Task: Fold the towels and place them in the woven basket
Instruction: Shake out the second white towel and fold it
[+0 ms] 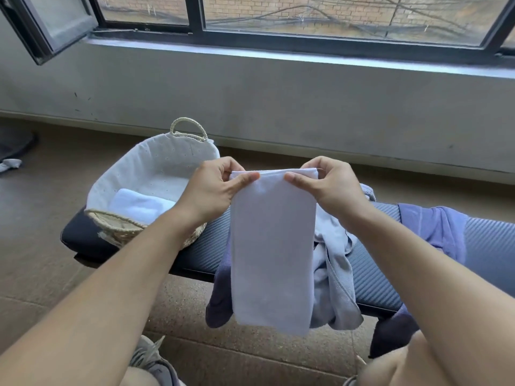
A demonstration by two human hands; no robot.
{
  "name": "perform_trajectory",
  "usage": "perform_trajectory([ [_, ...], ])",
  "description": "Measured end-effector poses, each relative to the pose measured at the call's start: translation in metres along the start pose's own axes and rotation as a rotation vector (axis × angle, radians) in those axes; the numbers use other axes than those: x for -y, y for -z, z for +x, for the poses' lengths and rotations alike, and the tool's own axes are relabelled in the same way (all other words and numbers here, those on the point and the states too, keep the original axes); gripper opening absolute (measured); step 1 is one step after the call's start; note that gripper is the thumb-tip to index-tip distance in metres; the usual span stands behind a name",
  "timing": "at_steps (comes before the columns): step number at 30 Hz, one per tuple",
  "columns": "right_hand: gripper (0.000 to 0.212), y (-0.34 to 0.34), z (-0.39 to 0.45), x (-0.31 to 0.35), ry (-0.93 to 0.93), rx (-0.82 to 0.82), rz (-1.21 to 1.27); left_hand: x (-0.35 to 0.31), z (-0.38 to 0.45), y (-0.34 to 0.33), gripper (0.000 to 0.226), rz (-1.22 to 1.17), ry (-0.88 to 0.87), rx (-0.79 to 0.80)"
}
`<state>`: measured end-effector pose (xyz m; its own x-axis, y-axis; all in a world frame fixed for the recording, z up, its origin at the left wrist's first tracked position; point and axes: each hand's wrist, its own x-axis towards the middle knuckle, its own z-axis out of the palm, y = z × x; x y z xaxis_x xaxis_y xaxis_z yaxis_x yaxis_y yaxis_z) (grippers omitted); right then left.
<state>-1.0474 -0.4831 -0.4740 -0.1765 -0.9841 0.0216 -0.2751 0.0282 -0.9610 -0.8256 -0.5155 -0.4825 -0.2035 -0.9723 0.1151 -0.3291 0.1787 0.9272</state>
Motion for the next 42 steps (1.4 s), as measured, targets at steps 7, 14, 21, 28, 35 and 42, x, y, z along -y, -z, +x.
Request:
perform_trajectory([
  [7, 0.031, -0.007, 0.020, -0.015, 0.002, -0.006, -0.026, 0.018, 0.003, -0.003, 0.040, -0.055, 0.174, 0.125],
  [14, 0.033, 0.000, 0.031, -0.026, -0.138, 0.241, -0.041, 0.026, 0.009, -0.009, 0.014, 0.024, 0.136, 0.078],
  [21, 0.022, -0.010, 0.044, -0.035, -0.055, 0.085, 0.068, 0.032, 0.024, -0.018, 0.029, -0.044, 0.194, -0.035],
  [28, 0.021, -0.021, 0.062, -0.049, -0.069, -0.006, 0.077, 0.037, 0.021, -0.027, 0.038, 0.021, 0.089, -0.091],
  [35, 0.023, -0.023, 0.062, -0.045, -0.034, -0.012, 0.154, 0.039, 0.024, -0.025, 0.029, -0.035, 0.035, -0.141],
  [42, 0.019, -0.015, 0.057, -0.030, 0.054, 0.000, 0.216, 0.037, 0.030, -0.016, 0.014, -0.033, 0.080, -0.204],
])
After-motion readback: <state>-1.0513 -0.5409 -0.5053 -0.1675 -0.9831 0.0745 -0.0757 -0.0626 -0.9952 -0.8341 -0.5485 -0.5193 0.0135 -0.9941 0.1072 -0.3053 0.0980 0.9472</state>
